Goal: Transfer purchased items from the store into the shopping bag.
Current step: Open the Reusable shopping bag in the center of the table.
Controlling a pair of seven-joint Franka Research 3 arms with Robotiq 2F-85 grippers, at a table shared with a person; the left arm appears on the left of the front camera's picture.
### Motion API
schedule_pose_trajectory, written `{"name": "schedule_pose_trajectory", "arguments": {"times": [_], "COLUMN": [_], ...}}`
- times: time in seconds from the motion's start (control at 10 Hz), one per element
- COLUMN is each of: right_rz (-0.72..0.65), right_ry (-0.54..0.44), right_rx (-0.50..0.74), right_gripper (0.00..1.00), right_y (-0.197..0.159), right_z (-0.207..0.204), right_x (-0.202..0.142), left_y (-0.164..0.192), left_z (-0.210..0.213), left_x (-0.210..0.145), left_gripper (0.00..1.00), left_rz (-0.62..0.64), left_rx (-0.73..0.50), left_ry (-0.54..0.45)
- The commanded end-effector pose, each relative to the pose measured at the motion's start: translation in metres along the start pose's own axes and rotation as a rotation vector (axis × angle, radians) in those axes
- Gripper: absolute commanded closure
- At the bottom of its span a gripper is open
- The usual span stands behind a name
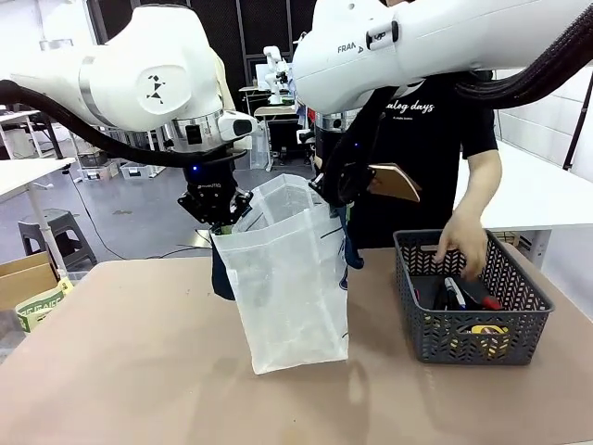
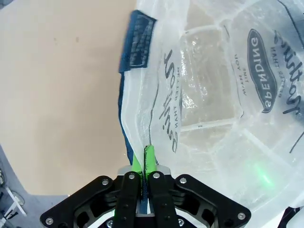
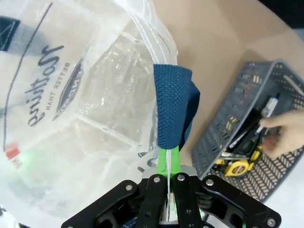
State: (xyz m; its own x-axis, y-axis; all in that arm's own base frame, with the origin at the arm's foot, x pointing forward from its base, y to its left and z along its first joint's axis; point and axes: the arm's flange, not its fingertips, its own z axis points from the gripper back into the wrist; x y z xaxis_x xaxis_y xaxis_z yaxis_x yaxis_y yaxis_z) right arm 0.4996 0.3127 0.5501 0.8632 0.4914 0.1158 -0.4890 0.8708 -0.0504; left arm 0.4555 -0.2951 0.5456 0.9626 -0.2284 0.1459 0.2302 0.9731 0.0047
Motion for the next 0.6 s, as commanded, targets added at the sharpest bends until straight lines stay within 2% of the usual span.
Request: {"name": "schedule_pose_trajectory", "arguments": {"times": [0.0,0.2,0.5], "right_rz": [0.128,0.171,0.202], "right_ry": [-0.072,-0.073,-0.026], "right_rx": [0.028,0.07,0.057], "right_gripper": [1.0,1.0,1.0], "right_y": [-0.014,-0.026,-0.036], "right_z": [-0.001,-0.005,-0.019], "right_x": [-0.015,-0.017,-0.015], "left_y": [0.0,-0.009,-0.012], "left_z": [0.004,0.019,0.019], "left_x": [-0.001,-0.002,0.0], "left_gripper": [1.0,1.0,1.0], "left_rz": [0.017,-0.023,-0.084], "left_rx": [0.09,0.177,0.243], "left_ry": [-0.089,-0.122,-0.078]}}
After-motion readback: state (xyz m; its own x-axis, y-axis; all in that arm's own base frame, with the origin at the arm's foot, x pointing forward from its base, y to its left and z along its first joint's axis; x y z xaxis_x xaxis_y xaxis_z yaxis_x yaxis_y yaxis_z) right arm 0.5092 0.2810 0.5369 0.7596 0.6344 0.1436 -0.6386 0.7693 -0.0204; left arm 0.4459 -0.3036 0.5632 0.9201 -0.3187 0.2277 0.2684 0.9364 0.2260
